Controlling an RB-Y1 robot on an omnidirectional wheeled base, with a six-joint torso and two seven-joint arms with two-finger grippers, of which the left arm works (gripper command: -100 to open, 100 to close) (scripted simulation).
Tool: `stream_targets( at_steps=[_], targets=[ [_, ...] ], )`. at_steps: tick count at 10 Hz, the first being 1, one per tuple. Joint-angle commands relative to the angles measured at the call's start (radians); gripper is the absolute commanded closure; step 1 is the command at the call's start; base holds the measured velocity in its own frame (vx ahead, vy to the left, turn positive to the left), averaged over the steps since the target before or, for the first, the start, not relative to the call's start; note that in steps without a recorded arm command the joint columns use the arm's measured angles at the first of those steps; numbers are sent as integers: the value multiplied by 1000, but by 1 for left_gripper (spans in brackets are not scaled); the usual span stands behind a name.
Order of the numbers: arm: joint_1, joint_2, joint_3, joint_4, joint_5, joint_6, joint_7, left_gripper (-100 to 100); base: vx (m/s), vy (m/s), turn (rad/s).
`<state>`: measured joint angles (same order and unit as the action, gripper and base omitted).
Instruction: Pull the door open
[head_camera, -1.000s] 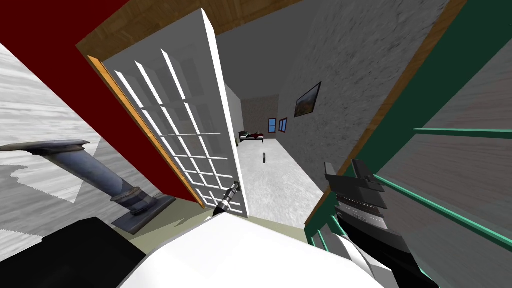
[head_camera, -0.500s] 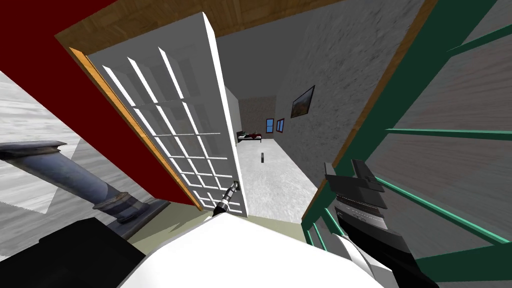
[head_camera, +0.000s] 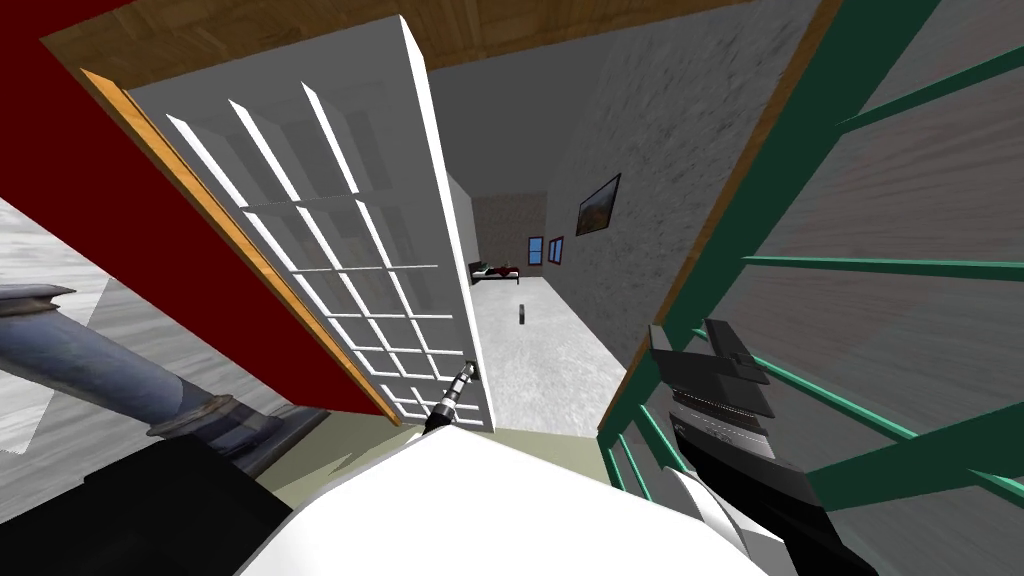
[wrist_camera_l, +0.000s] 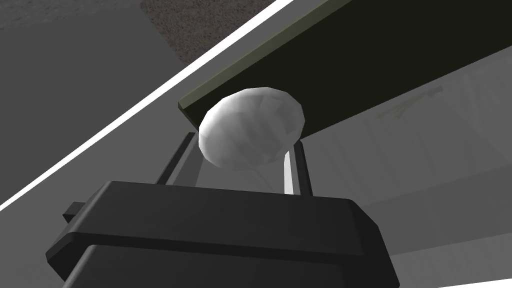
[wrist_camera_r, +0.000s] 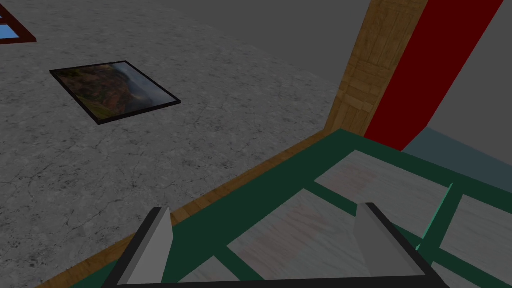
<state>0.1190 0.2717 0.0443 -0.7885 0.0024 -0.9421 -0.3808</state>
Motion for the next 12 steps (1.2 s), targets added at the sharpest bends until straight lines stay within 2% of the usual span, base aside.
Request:
stream_targets(
  at_steps=[1,2,3,4,5,6,7,8,10,11,12],
  targets=[
    [-13,-13,-23,12,25,-9,50,100,-72,18,-137],
    [-13,-13,-23,12,25,-9,68,100,-50,12,-50],
    [-13,-12,-27,11,46,-8,99,100,-44,10,-167],
    [-13,-12,-27,11,46,-8,109,100,-34,14,-46],
    [-12,-11,-32,10,68,-6,144,100,-48,3,-76],
    [-12,-11,-32,10,68,-6,151,100,-50,9,-64],
    [-12,-10,-37,8,90,-4,189,100,-58,13,-118],
    [-12,-10,-37,8,90,-4,193,100,-48,16,-60],
    [-12,-9,-46,5,135,0,259,100,-59,13,-117],
    [-12,-9,-46,5,135,0,276,100,-72,18,-62],
    [-12,-8,-51,4,157,2,308,100,-78,19,-123]
  ],
)
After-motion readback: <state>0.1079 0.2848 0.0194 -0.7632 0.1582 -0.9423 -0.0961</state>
